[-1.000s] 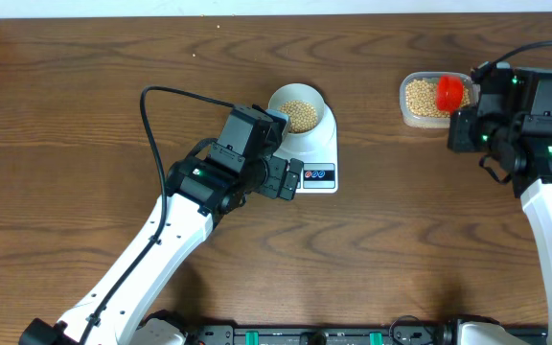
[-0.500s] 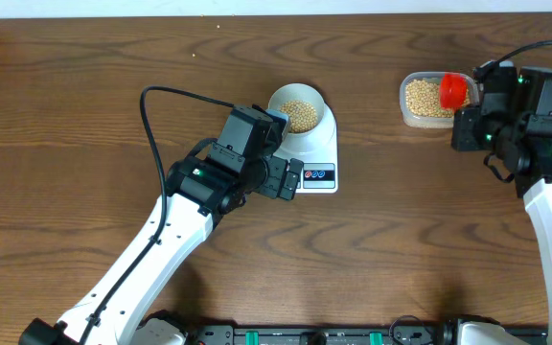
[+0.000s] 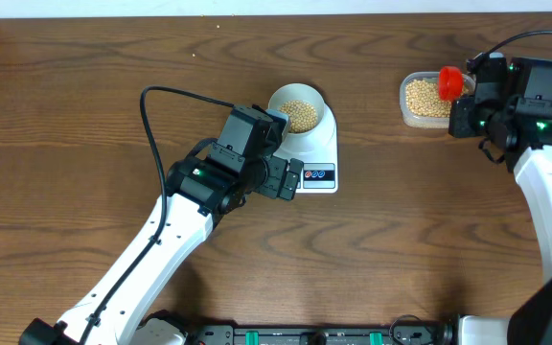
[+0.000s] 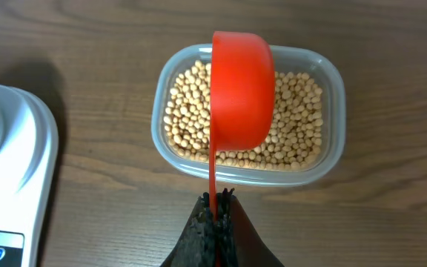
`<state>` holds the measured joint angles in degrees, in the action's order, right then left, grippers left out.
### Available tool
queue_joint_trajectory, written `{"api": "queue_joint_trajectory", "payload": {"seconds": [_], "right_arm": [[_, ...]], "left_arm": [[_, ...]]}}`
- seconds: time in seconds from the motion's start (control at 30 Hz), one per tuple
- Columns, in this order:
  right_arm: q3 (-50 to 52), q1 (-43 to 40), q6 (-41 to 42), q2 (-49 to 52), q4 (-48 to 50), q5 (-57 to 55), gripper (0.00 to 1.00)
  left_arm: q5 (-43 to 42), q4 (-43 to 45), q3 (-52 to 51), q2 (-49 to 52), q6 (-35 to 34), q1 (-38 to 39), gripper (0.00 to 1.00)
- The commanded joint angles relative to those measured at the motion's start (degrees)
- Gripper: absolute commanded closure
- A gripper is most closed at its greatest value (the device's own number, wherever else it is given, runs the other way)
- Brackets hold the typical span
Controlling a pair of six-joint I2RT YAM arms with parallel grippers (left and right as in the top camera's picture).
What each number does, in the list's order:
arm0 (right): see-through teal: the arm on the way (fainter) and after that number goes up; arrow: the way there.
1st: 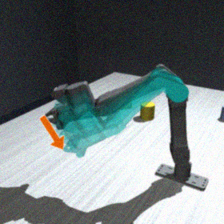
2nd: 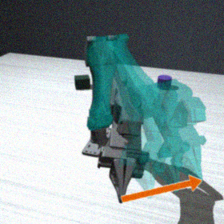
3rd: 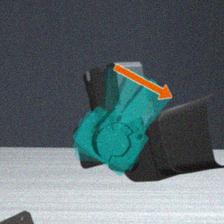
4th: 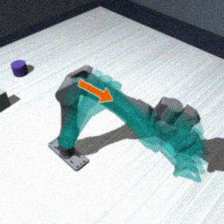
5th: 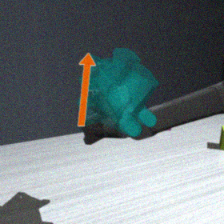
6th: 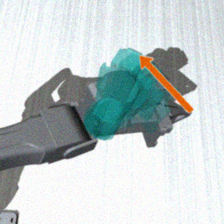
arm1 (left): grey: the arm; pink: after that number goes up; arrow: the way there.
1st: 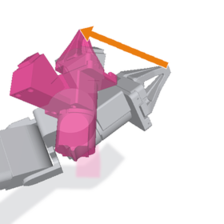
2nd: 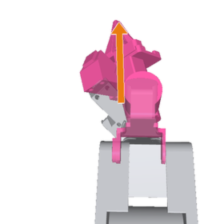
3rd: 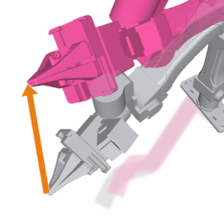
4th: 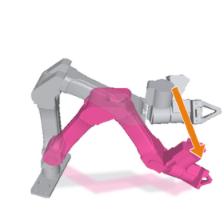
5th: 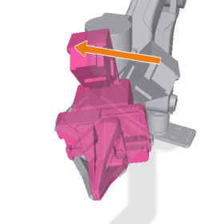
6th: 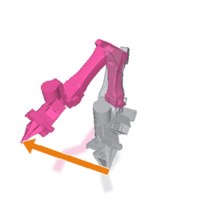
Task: Scoop item into bowl and weigh 50g on scale
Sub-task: 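Dip the red scoop into the chickpeas with the right gripper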
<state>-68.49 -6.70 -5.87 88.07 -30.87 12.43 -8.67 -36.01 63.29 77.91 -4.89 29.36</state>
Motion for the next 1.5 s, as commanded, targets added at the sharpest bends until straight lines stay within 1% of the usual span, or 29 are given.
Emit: {"api": "queue_joint_trajectory", "payload": {"seconds": [0.0,0.53,0.77,1.0,1.23,1.47], "right_arm": [[-0.09,-0.85,-1.05,1.66,0.39,3.15,0.99],[-0.09,-1.36,-0.35,13.31,4.24,6.69,0.99],[-0.09,-2.38,1.38,15.06,5.2,11.15,0.99],[-0.09,-9.4,4.48,14.73,5.95,23.04,0.99],[-0.09,-16.98,5.03,14.73,5.73,36.26,0.99],[-0.09,-20.5,5.01,14.73,5.62,47.12,0.99]], "left_arm": [[0.33,-0.22,-0.44,0.33,-0.13,0.09,0.03],[0.33,-0.22,-0.44,0.33,-0.13,0.09,0.03],[0.31,-0.22,-0.44,0.33,-0.13,0.09,0.02],[0.33,-0.22,-0.44,0.33,-0.13,0.09,0.02],[0.33,-0.22,-0.44,0.33,-0.13,0.09,0.02],[0.33,-0.22,-0.44,0.33,-0.13,0.09,0.02]]}}
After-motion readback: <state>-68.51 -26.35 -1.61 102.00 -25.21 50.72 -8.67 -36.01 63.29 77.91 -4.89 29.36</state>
